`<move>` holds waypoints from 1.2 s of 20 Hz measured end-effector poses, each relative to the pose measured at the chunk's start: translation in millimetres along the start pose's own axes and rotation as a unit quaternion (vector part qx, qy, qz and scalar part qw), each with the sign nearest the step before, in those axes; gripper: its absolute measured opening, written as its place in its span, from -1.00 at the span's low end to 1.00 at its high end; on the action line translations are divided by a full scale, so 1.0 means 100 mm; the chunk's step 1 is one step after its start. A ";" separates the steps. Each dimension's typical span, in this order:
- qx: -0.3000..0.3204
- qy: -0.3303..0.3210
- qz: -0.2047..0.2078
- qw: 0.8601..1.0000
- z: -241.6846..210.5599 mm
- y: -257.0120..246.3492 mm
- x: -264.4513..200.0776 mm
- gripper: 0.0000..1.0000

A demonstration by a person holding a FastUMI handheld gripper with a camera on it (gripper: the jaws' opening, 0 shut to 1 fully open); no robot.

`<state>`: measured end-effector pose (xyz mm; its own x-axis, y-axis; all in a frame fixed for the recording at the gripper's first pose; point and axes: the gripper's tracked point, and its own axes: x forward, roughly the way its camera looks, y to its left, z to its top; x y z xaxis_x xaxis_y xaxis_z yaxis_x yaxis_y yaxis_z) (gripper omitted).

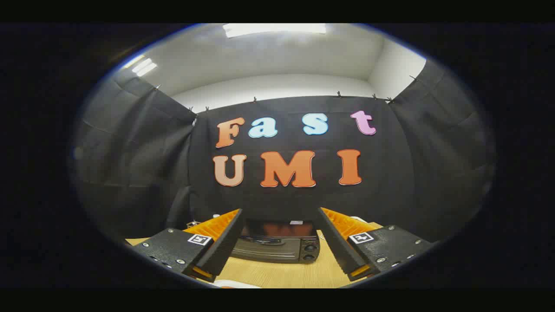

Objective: Open the toaster oven, put the food inside, and close the toaster oven door.

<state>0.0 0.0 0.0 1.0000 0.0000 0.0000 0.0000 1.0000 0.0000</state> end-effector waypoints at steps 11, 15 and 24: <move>0.011 0.010 0.002 1.000 -0.08 -0.01 0.13 0.99; 0.025 0.016 -0.002 1.000 -0.09 0.00 0.16 0.98; 0.043 0.050 -0.004 0.998 -0.35 0.16 0.48 0.98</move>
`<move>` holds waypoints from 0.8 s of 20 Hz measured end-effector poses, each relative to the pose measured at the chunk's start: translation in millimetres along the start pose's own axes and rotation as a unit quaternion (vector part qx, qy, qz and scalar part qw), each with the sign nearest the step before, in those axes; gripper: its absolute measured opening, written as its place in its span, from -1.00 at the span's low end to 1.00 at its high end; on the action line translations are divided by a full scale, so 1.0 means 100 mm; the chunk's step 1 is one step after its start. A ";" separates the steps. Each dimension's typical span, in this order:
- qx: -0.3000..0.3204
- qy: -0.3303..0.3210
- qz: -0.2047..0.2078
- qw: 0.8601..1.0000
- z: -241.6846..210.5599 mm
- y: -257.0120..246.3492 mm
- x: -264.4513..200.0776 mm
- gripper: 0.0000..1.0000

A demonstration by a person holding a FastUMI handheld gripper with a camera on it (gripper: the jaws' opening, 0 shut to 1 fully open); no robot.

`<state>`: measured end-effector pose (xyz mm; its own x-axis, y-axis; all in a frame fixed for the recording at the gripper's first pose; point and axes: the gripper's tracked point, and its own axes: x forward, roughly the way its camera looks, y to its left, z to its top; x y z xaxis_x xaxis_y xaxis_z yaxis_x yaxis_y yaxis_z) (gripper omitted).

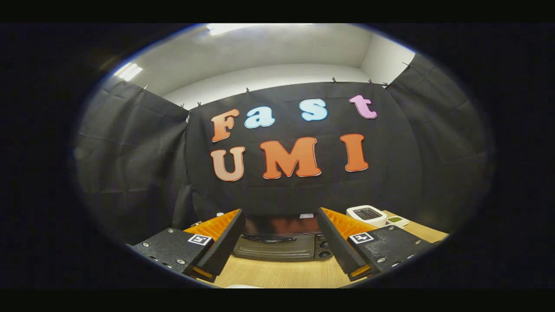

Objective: Open the toaster oven, put the food inside, and close the toaster oven door.

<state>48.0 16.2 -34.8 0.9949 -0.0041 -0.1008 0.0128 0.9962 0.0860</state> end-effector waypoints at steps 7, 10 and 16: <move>0.021 0.079 0.009 0.997 -0.53 0.19 0.56 0.97; 0.016 0.114 -0.002 0.993 -0.80 0.20 0.80 0.97; 0.007 0.165 -0.023 0.986 -1.27 0.20 1.19 0.98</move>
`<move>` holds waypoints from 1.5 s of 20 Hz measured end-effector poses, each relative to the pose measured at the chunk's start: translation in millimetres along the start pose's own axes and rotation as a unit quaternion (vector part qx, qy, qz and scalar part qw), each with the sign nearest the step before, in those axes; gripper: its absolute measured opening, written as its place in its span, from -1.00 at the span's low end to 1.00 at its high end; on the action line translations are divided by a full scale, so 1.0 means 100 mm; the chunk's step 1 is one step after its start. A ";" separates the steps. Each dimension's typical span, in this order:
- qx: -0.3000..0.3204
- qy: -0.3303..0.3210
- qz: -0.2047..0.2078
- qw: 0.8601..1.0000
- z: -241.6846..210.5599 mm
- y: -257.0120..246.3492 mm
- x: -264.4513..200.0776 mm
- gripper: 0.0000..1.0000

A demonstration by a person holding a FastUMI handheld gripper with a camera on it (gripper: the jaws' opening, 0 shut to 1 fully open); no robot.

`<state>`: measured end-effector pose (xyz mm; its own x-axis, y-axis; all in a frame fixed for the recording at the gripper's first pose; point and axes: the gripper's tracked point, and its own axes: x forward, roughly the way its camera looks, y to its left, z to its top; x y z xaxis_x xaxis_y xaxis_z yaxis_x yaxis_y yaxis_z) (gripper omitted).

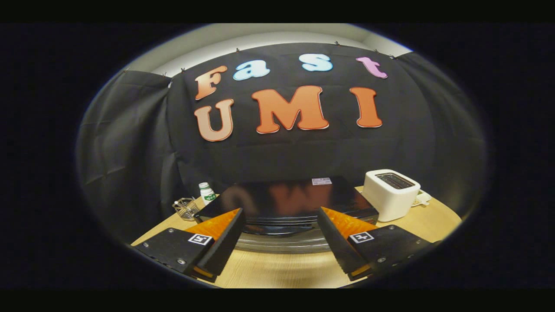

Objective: Open the toaster oven, put the food inside, and close the toaster oven door.

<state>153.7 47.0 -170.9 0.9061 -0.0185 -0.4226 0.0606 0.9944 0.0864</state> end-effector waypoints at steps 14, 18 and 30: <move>-0.071 0.027 -0.029 0.997 -0.27 0.08 0.28 0.83; -0.048 0.033 -0.018 0.998 -0.32 0.09 0.21 0.60; -0.084 0.047 0.006 0.995 -0.74 0.12 -0.50 0.45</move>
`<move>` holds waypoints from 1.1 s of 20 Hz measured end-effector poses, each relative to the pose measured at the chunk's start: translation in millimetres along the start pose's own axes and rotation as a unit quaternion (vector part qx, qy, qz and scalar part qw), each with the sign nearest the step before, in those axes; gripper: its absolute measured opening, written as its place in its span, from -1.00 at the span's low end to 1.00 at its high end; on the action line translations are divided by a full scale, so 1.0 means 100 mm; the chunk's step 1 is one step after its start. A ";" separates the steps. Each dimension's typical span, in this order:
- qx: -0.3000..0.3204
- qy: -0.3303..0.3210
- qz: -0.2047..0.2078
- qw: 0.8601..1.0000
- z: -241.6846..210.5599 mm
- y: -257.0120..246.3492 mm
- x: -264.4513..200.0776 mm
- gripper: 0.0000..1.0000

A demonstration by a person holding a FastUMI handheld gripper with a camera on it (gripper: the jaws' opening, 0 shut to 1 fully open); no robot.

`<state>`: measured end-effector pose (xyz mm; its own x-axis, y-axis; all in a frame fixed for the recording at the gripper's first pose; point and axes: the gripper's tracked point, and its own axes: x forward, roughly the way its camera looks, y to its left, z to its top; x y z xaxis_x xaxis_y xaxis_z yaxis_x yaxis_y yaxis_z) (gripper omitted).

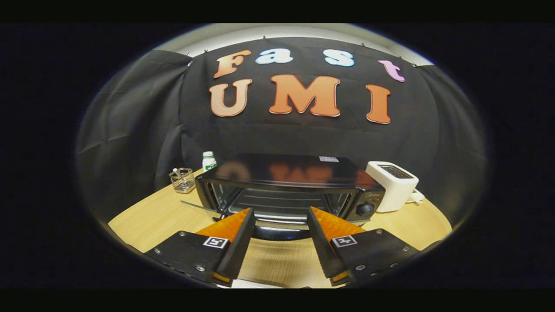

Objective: Open the toaster oven, put the food inside, and close the toaster oven door.

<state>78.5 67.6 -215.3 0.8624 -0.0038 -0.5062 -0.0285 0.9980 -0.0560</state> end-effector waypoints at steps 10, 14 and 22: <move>0.075 0.085 0.075 0.991 -0.78 0.15 -0.27 0.44; 0.110 0.113 0.081 0.984 -1.04 0.19 -0.23 0.42; 0.109 0.163 0.088 0.977 -1.36 0.19 -0.21 0.36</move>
<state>-8.8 78.5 -322.5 0.6455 0.1842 -0.7412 -0.0224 0.9746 0.2227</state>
